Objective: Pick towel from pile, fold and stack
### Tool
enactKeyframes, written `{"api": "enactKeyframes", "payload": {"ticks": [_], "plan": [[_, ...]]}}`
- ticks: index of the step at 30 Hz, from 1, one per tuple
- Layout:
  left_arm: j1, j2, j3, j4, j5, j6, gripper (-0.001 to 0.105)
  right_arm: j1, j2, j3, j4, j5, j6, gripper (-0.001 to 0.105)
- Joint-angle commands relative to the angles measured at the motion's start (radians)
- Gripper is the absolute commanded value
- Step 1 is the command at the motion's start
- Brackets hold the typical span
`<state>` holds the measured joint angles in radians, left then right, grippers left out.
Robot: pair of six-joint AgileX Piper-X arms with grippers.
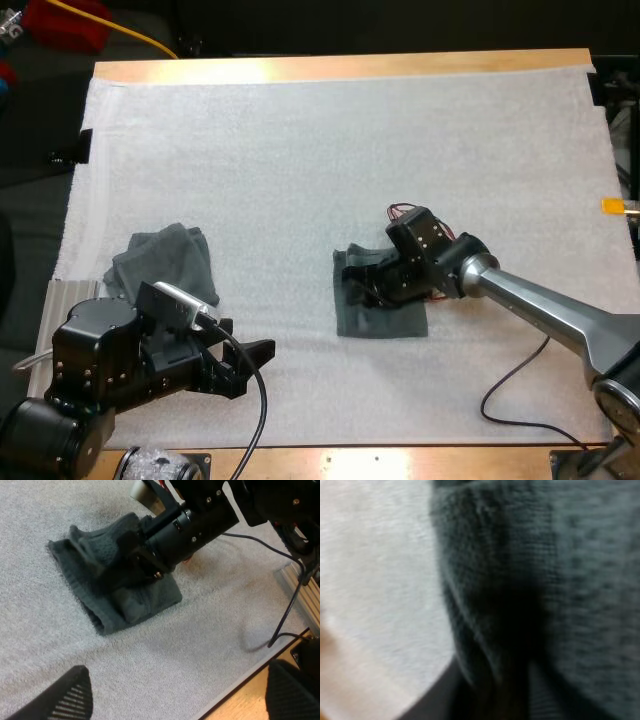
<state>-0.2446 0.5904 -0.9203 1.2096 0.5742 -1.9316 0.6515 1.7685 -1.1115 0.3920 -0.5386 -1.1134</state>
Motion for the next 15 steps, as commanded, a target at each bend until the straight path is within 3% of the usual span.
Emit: {"api": "enactKeyframes", "payload": {"ticks": [1,3,5,15], "plan": [[0.0,-0.004,-0.004,0.0,0.005,0.002,0.069,0.003,0.002,0.001,-0.021,-0.041,-0.001,0.048],[0.0,-0.004,-0.004,0.0,0.005,0.002,0.069,0.006,-0.004,0.001,-0.067,-0.113,-0.001,0.055],[0.0,-0.004,-0.004,0.0,0.005,0.002,0.069,0.012,-0.011,0.001,-0.092,-0.136,-0.001,0.056],[0.0,-0.004,-0.004,0.0,0.005,0.007,0.069,0.066,-0.024,0.001,-0.058,-0.088,0.023,0.056]]}}
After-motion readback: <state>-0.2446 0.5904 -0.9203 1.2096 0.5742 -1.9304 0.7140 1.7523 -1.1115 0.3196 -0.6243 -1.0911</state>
